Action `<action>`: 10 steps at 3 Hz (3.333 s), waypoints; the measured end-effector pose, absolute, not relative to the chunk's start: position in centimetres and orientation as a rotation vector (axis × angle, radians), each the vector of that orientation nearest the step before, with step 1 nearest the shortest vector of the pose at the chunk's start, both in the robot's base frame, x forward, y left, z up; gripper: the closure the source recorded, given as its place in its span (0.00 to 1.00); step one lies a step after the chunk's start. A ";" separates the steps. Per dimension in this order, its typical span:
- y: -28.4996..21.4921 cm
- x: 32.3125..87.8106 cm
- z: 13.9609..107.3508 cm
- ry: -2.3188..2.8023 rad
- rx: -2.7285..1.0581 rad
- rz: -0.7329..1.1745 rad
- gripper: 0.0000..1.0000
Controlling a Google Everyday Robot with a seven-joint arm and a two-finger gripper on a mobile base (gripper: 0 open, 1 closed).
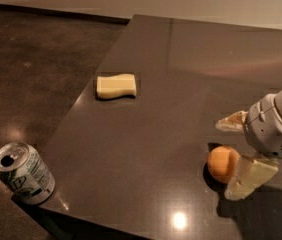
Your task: Move orange near 7up can
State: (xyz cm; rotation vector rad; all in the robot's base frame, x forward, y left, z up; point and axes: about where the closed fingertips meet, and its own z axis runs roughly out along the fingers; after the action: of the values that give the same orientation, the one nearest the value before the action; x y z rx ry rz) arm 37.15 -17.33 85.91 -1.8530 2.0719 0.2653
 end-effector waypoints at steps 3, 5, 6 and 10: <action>-16.4 36.6 87.4 2.015 -1.864 0.266 0.88; -9.7 34.5 88.5 1.904 -1.945 0.343 1.00; -5.9 34.0 87.7 1.856 -2.000 0.386 1.00; 7.2 33.4 86.7 1.651 -2.119 0.528 1.00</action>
Offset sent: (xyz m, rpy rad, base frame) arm -0.0014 -0.0031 0.0076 0.0094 -0.0293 0.0123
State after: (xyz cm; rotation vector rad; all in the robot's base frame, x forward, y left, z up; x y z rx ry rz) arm 33.35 7.15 86.66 -2.1188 1.6512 0.5285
